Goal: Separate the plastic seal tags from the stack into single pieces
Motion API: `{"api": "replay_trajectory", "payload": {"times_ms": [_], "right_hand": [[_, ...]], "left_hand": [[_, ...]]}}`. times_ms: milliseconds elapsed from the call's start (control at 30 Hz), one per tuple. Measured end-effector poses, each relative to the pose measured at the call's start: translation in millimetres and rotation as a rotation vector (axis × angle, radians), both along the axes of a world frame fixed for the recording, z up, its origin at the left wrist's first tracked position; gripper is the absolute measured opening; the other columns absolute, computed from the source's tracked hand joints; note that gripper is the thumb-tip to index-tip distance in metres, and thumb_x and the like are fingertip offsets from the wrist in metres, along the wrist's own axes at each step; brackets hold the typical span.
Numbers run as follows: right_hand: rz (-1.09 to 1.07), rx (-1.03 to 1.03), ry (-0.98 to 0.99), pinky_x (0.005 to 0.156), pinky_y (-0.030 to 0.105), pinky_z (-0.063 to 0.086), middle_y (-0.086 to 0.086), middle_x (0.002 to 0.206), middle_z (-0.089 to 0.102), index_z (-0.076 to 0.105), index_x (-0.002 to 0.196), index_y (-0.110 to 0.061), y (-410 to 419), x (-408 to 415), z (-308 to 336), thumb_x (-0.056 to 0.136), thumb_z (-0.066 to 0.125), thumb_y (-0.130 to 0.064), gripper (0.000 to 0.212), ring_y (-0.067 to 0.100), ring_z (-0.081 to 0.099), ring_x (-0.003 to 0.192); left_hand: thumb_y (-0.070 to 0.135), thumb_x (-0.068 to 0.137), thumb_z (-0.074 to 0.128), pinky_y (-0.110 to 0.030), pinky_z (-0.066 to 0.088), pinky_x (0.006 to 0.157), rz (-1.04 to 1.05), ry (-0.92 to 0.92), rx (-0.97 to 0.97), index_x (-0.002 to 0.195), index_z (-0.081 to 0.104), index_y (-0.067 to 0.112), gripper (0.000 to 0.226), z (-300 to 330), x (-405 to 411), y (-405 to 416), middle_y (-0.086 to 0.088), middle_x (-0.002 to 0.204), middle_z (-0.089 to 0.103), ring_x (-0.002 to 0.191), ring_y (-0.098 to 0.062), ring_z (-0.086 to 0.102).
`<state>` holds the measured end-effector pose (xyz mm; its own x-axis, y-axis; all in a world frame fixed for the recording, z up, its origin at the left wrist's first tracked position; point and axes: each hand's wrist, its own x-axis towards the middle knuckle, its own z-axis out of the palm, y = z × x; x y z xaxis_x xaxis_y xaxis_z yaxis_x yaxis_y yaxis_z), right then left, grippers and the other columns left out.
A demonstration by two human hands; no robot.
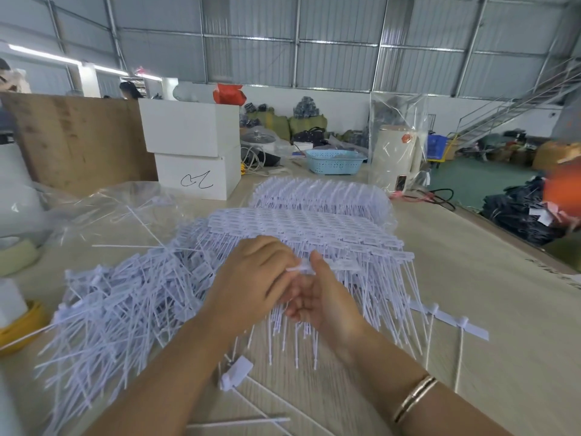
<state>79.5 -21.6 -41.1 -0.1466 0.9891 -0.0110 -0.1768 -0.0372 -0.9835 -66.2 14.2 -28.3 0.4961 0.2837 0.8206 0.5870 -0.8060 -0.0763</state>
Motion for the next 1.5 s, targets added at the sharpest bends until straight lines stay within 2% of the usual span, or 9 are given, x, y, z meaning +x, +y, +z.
{"api": "replay_trajectory", "payload": {"times_ms": [233, 467, 700, 867, 1067, 1167, 1267, 1333, 1500], "right_hand": [[-0.220, 0.114, 0.185, 0.052, 0.020, 0.043, 0.003, 0.058, 0.056, 0.074, 0.088, -0.007, 0.4, 6.8, 4.8, 0.092, 0.057, -0.029, 0.029, 0.011, 0.049, 0.049], [-0.286, 0.179, 0.047, 0.057, 0.021, 0.048, 0.008, 0.054, 0.060, 0.071, 0.066, -0.007, -1.7, 1.0, 5.2, 0.094, 0.056, -0.023, 0.036, 0.014, 0.056, 0.051], [-0.223, 0.239, 0.171, 0.062, 0.021, 0.053, 0.009, 0.068, 0.068, 0.074, 0.083, -0.004, -4.2, 5.4, 8.2, 0.093, 0.054, -0.019, 0.028, 0.017, 0.066, 0.062], [-0.200, 0.211, 0.146, 0.056, 0.023, 0.050, 0.007, 0.071, 0.067, 0.078, 0.077, -0.013, -3.3, 8.1, 8.8, 0.095, 0.052, -0.025, 0.033, 0.015, 0.060, 0.055], [-0.201, 0.208, -0.036, 0.059, 0.023, 0.050, 0.019, 0.075, 0.066, 0.076, 0.067, -0.025, -2.7, 5.0, 3.0, 0.096, 0.051, -0.029, 0.038, 0.012, 0.058, 0.056], [-0.197, 0.195, -0.065, 0.063, 0.025, 0.050, 0.012, 0.075, 0.067, 0.077, 0.078, -0.028, -3.4, 3.1, 3.1, 0.095, 0.051, -0.034, 0.031, 0.012, 0.056, 0.057], [-0.177, 0.193, -0.117, 0.069, 0.027, 0.051, -0.001, 0.079, 0.071, 0.073, 0.096, -0.030, -2.5, 0.2, 1.4, 0.094, 0.047, -0.044, 0.029, 0.014, 0.060, 0.067], [-0.152, 0.217, -0.112, 0.069, 0.023, 0.053, -0.001, 0.078, 0.071, 0.071, 0.099, -0.031, -3.3, -0.4, 1.2, 0.093, 0.043, -0.049, 0.034, 0.014, 0.064, 0.074], [-0.064, 0.253, -0.152, 0.072, 0.023, 0.051, 0.000, 0.078, 0.071, 0.073, 0.085, -0.042, -6.1, -0.7, 2.8, 0.083, 0.037, -0.064, 0.042, 0.011, 0.067, 0.082]], "left_hand": [[0.029, 0.083, 0.055, -0.033, 0.039, 0.079, 0.037, 0.032, -0.018, 0.088, 0.067, 0.013, 0.021, 0.1, -3.6, -0.8, 0.005, 0.085, 0.065, 0.091, -0.017, 0.055], [0.034, 0.090, 0.051, -0.034, 0.038, 0.079, 0.153, 0.073, 0.037, 0.077, 0.070, 0.014, 0.030, -2.0, 0.9, -0.2, 0.005, 0.066, 0.066, 0.071, -0.014, 0.061], [0.029, 0.092, 0.043, -0.028, 0.039, 0.072, -0.093, -0.340, -0.391, 0.066, 0.066, 0.009, 0.039, 10.5, -5.2, -5.5, 0.008, 0.055, 0.060, 0.053, -0.006, 0.051], [0.025, 0.087, 0.050, -0.039, 0.036, 0.076, 0.279, -0.231, -0.025, 0.077, 0.074, 0.018, 0.027, 14.5, -30.3, -0.3, 0.010, 0.058, 0.062, 0.064, -0.016, 0.056], [0.039, 0.086, 0.040, -0.037, 0.034, 0.075, 0.444, -0.179, -0.146, 0.043, 0.058, 0.014, 0.053, 9.8, -29.5, -2.0, 0.005, 0.041, 0.051, 0.056, -0.020, 0.053], [0.038, 0.087, 0.029, -0.038, 0.033, 0.079, 0.351, -0.254, -0.225, 0.056, 0.068, 0.015, 0.055, 16.1, -31.5, -4.0, 0.003, 0.050, 0.060, 0.061, -0.023, 0.057], [0.036, 0.084, 0.044, -0.038, 0.040, 0.075, 0.167, -0.042, -0.159, 0.090, 0.072, 0.017, 0.034, 17.3, -18.4, -10.4, 0.004, 0.083, 0.067, 0.078, -0.020, 0.060], [0.040, 0.081, 0.054, -0.036, 0.046, 0.074, 0.041, 0.108, -0.201, 0.109, 0.067, 0.017, 0.038, 11.8, -6.0, -12.8, 0.006, 0.101, 0.063, 0.087, -0.014, 0.060], [0.037, 0.086, 0.055, -0.037, 0.052, 0.061, 0.053, 0.083, -0.125, 0.099, 0.069, 0.010, 0.033, 2.1, 5.9, -7.5, -0.001, 0.089, 0.066, 0.073, -0.018, 0.063]]}}
